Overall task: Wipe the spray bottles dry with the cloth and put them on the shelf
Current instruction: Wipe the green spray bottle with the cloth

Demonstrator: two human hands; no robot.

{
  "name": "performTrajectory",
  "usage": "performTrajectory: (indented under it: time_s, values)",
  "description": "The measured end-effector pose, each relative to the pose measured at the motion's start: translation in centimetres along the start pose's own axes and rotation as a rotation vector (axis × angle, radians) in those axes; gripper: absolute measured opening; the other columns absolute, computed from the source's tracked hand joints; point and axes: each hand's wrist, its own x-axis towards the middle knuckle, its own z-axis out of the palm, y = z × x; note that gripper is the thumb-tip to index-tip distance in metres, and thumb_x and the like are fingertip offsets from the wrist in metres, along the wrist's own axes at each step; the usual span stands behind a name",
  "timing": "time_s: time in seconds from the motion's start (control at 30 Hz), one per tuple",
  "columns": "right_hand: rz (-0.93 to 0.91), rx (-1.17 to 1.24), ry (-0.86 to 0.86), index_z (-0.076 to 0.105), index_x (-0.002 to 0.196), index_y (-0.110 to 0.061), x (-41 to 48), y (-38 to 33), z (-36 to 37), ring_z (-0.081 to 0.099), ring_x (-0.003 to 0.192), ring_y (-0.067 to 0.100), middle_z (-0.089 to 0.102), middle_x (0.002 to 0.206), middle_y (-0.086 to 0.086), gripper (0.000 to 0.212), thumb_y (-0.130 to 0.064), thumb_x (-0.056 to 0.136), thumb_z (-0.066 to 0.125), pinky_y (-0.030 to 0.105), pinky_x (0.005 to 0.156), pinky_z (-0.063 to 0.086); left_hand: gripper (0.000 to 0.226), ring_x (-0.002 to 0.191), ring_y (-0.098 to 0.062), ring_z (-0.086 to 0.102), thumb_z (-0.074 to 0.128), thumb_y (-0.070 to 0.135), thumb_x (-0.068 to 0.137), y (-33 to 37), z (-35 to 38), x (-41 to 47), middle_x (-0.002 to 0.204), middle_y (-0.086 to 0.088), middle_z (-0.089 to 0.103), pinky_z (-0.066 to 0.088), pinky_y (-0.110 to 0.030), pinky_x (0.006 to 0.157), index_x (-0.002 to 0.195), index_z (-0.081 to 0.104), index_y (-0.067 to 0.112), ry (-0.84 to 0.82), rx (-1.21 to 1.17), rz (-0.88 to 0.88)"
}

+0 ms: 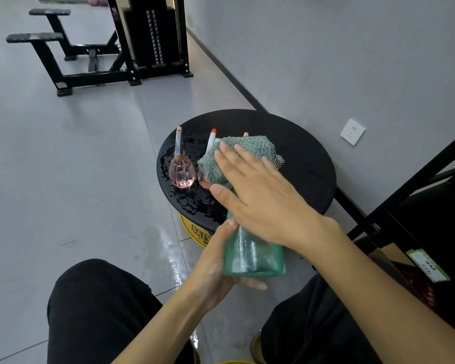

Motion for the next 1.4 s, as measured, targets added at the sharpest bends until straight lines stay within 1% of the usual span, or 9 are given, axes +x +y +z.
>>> performTrajectory:
  time_s: [0.2,0.3,0.57,0.73,0.83,0.93,1.1,1.23,1.4]
  values:
    - [0.045,-0.012,0.008,-0.008,0.154,-0.024,0.8,1.2,-0.8,-0.017,0.147,0.007,-0.017,0.16,-0.01,0.07,-0.057,0.098,0.018,0.039,0.121,-0.005,0.055,0.078,-0.023,0.072,0.064,0.055,0.064,0.0,0.4,0.1,0.098,-0.007,0.073,0.057,-0.036,0.044,0.109,0.068,0.022,-0.034,-0.007,0.008]
    - [0.1,0.01,0.023,-0.007,0.154,-0.022,2.0,2.0,-1.1,-0.014,0.148,0.01,-0.015,0.161,-0.008,0.072,-0.058,0.098,0.018,0.041,0.121,-0.001,0.073,0.079,-0.025,0.072,0.077,0.055,0.058,-0.4,0.5,0.1,0.101,-0.009,0.073,0.058,-0.037,0.045,0.119,0.061,0.017,-0.044,-0.018,-0.015]
    - [0.009,-0.016,-0.005,-0.005,0.154,-0.024,-0.8,0.8,0.3,-0.017,0.147,0.007,-0.015,0.161,-0.012,0.067,-0.054,0.099,0.018,0.039,0.121,-0.005,0.049,0.078,-0.024,0.071,0.062,0.057,0.065,-0.2,-0.2,0.0,0.097,-0.007,0.073,0.057,-0.035,0.045,0.103,0.071,0.027,-0.034,0.0,-0.011]
    - [0.109,0.018,0.028,-0.008,0.154,-0.023,1.5,2.7,-0.9,-0.012,0.148,0.011,-0.013,0.162,-0.007,0.073,-0.06,0.096,0.016,0.043,0.121,-0.004,0.087,0.083,-0.027,0.072,0.079,0.06,0.056,-0.9,0.5,0.0,0.105,-0.011,0.072,0.058,-0.038,0.046,0.126,0.056,0.015,-0.059,-0.006,-0.042]
    - [0.067,0.037,0.007,-0.006,0.154,-0.024,1.3,2.7,-1.2,-0.01,0.148,0.009,-0.011,0.162,-0.008,0.071,-0.058,0.096,0.016,0.042,0.122,-0.002,0.063,0.085,-0.028,0.071,0.066,0.056,0.065,-0.6,0.4,0.2,0.105,-0.013,0.072,0.058,-0.037,0.046,0.116,0.065,0.02,-0.06,-0.055,-0.018]
    - [0.0,0.017,-0.001,0.0,0.155,-0.025,-0.4,1.8,-0.7,-0.011,0.148,0.005,-0.009,0.162,-0.013,0.068,-0.056,0.097,0.016,0.038,0.122,-0.001,0.055,0.085,-0.028,0.07,0.06,0.057,0.066,-0.1,0.0,0.5,0.103,-0.013,0.071,0.057,-0.036,0.046,0.107,0.07,0.022,-0.052,-0.053,-0.008]
    - [0.016,-0.013,0.024,0.0,0.155,-0.026,-0.8,2.1,-0.8,-0.01,0.148,0.005,-0.008,0.161,-0.014,0.068,-0.057,0.096,0.013,0.036,0.121,-0.002,0.06,0.084,-0.026,0.071,0.062,0.056,0.065,0.2,0.0,0.5,0.102,-0.011,0.072,0.057,-0.037,0.045,0.112,0.067,0.02,-0.051,-0.014,-0.022]
    - [0.086,0.092,0.062,0.001,0.154,-0.025,1.2,3.9,-1.4,-0.007,0.148,0.007,-0.004,0.162,-0.011,0.064,-0.052,0.099,0.018,0.041,0.122,0.001,0.085,0.088,-0.032,0.07,0.077,0.061,0.059,-0.3,0.2,0.4,0.111,-0.021,0.068,0.058,-0.038,0.047,0.126,0.058,0.014,-0.088,-0.016,-0.037]
    - [0.029,0.176,0.074,0.014,0.154,-0.027,-0.2,3.6,-0.9,0.001,0.148,0.002,0.007,0.161,-0.014,0.058,-0.046,0.101,0.028,0.027,0.12,0.008,0.05,0.081,-0.024,0.072,0.059,0.057,0.069,-0.3,-0.4,0.3,0.1,-0.01,0.073,0.059,-0.038,0.048,0.104,0.074,0.024,-0.07,-0.061,-0.009]
